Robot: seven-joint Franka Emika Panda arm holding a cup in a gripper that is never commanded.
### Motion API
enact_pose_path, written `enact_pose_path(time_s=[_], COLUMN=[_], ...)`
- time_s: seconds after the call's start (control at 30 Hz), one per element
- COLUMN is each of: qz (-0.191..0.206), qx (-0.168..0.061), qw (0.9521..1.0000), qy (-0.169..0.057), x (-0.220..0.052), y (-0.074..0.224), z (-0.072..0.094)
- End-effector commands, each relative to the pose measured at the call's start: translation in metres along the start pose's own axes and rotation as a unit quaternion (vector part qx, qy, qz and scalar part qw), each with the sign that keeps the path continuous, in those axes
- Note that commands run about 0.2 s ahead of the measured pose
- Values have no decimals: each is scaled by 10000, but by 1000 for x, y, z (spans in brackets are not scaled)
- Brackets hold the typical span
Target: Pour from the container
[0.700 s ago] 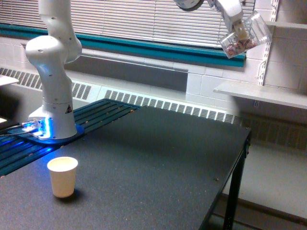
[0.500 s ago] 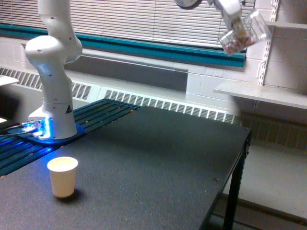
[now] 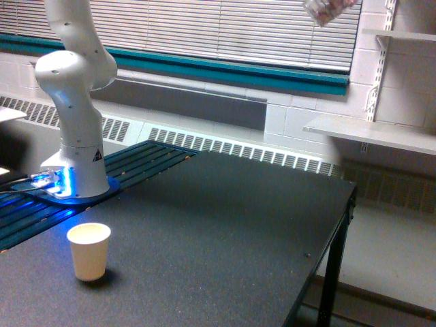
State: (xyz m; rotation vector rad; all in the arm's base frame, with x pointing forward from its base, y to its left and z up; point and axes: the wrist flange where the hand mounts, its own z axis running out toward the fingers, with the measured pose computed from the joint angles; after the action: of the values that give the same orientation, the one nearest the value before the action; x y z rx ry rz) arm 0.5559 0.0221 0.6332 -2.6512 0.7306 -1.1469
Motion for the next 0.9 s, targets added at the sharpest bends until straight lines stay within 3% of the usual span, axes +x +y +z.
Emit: enact_pose_path(time_s=[0.03, 0.73, 0.9], qz=[-197, -217, -119], qx=[-253, -829, -963], qw=[9994, 9962, 9948], qy=[-140, -183, -305], x=[-5, -23, -39], y=[40, 164, 198], z=[24, 27, 24])
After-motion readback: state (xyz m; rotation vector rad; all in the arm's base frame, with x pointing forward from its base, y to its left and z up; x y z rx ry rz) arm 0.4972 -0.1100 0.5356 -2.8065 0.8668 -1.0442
